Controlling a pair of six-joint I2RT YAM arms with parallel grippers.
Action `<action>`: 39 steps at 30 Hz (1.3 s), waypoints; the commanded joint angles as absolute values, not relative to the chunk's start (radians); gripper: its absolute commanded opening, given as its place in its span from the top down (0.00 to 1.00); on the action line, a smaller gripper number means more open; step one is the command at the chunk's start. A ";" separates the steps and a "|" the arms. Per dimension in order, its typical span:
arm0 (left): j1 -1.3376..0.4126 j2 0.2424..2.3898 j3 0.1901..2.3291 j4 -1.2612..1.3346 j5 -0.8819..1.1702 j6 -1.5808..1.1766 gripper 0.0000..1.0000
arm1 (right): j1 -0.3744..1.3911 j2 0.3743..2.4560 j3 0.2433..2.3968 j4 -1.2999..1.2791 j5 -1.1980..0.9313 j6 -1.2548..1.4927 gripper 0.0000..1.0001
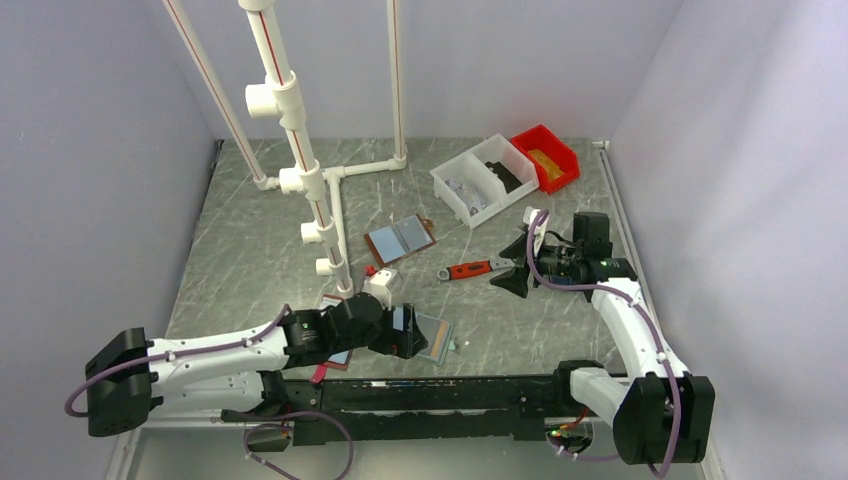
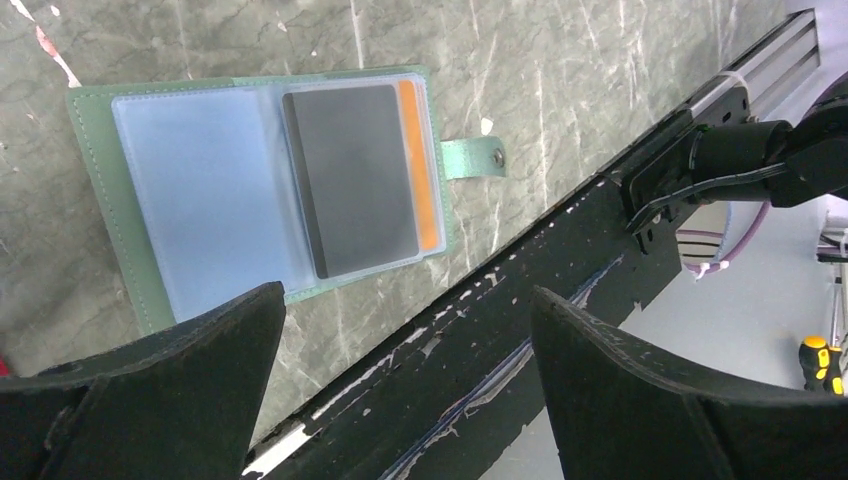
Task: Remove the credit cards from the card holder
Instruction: Remove the credit card from the card holder.
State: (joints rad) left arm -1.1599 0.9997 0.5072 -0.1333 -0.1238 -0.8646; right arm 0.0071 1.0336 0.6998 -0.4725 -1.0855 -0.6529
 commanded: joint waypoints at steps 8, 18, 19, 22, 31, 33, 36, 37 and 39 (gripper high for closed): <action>-1.194 1.081 0.617 -0.239 -0.162 -0.821 0.06 | 0.005 1.055 0.707 -0.483 -1.125 -0.699 0.27; -1.221 1.158 0.705 -0.323 -0.226 -0.783 0.08 | 0.005 1.056 0.704 -0.492 -1.114 -0.711 0.27; -1.224 1.164 0.714 -0.331 -0.231 -0.782 0.08 | 0.005 1.057 0.704 -0.494 -1.114 -0.712 0.27; -1.238 1.193 0.742 -0.356 -0.245 -0.790 0.11 | 0.005 1.060 0.706 -0.494 -1.118 -0.712 0.27; -1.280 1.327 0.880 -0.479 -0.310 -0.821 0.24 | 0.005 1.063 0.707 -0.498 -1.120 -0.714 0.27; -1.285 1.373 0.921 -0.514 -0.327 -0.830 0.27 | 0.005 1.062 0.707 -0.499 -1.122 -0.714 0.27; -1.291 1.450 0.985 -0.568 -0.343 -0.851 0.28 | 0.005 1.062 0.709 -0.500 -1.126 -0.715 0.27; -1.293 1.480 1.007 -0.596 -0.352 -0.859 0.28 | 0.005 1.063 0.710 -0.501 -1.127 -0.716 0.27; -1.295 1.537 1.051 -0.645 -0.365 -0.874 0.27 | 0.005 1.060 0.711 -0.503 -1.126 -0.715 0.27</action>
